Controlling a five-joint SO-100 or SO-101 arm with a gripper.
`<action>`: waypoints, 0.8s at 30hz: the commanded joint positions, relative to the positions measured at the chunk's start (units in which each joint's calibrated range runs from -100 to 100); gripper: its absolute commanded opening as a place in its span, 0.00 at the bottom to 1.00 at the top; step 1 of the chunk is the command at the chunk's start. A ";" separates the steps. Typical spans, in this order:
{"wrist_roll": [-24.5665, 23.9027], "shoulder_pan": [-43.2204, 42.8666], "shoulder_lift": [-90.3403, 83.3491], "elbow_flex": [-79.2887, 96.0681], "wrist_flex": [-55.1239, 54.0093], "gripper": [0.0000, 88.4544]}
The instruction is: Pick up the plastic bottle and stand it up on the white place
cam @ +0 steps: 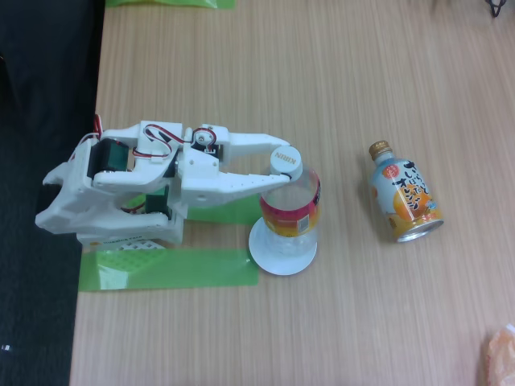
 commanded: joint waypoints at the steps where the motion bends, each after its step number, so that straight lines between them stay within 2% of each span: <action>1: -0.24 1.38 0.00 -1.60 0.26 0.21; 7: -0.24 4.57 0.00 -1.51 0.35 0.21; 21: -0.18 4.49 0.00 -1.33 0.43 0.21; 24: -0.29 4.27 0.00 -0.97 0.43 0.26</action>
